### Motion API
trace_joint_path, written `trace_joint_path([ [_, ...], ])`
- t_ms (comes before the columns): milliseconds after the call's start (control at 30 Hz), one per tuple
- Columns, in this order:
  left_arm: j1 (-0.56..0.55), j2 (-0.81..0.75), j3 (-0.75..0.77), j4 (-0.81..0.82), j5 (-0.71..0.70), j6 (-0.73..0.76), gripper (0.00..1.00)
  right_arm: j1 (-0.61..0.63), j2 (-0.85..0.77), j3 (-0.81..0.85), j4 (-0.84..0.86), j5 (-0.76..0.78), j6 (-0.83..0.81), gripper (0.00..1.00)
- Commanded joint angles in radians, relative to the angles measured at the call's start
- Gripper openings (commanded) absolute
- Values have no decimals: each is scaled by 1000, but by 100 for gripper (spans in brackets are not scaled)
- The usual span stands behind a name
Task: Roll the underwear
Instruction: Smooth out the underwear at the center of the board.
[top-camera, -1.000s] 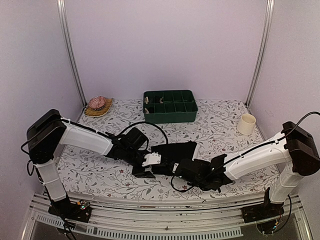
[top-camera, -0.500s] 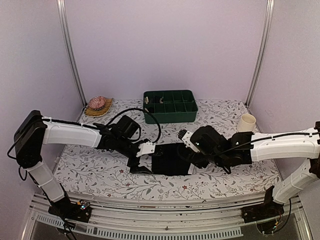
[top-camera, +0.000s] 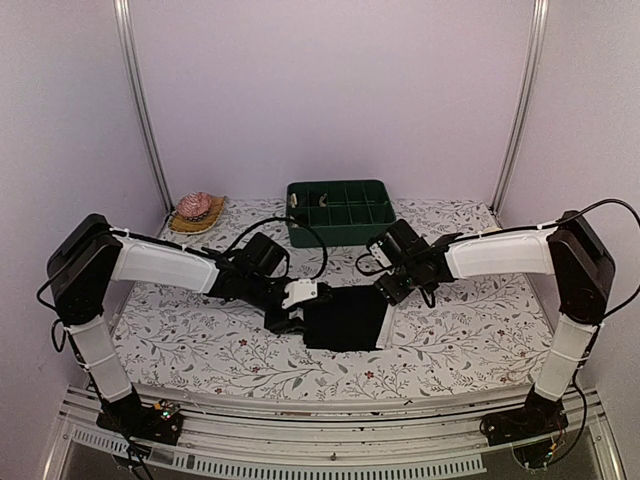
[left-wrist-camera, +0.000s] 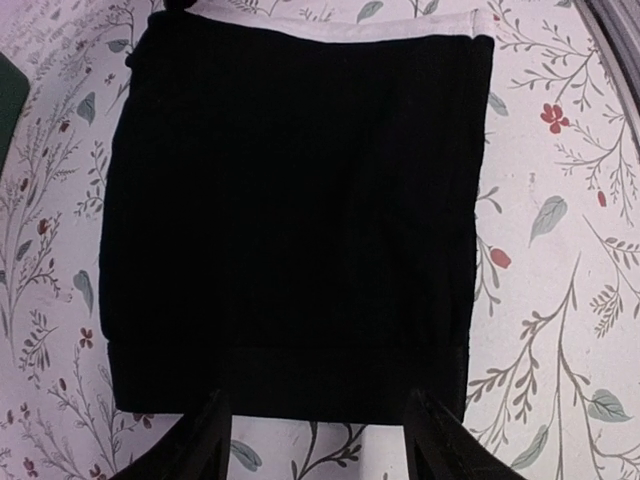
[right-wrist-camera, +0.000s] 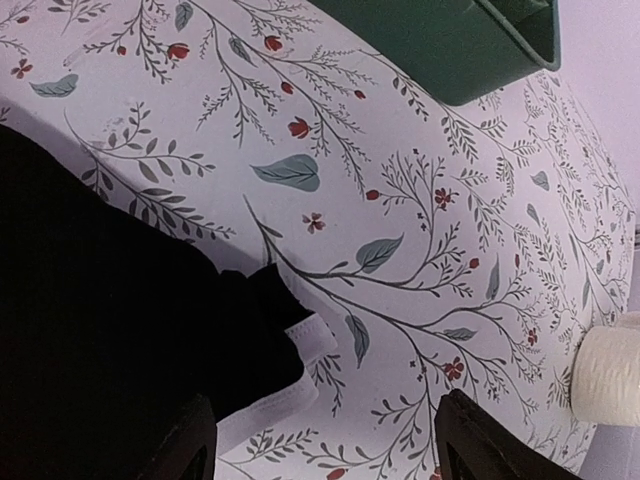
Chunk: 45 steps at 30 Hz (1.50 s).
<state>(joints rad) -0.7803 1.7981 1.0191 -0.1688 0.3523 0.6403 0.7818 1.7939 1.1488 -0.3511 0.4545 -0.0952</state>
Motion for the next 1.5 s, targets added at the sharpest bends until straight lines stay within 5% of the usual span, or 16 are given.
trace_joint_path([
  [0,-14,16,14,57,-32,-35,60,-43,70,53,13,-91,-13,77],
  [233,-37,10,-11,81,-71,-54,59,-62,93,52,18,-184,-14,74],
  [367,-57,28,-11,93,-104,-60,58,-62,134,53,9,-115,-6,67],
  [1133,-144,140,-36,73,-211,0,49,-159,350,257,-57,68,-1,67],
  [1467,-143,116,-30,90,-265,-20,56,-157,217,286,-152,-138,21,79],
])
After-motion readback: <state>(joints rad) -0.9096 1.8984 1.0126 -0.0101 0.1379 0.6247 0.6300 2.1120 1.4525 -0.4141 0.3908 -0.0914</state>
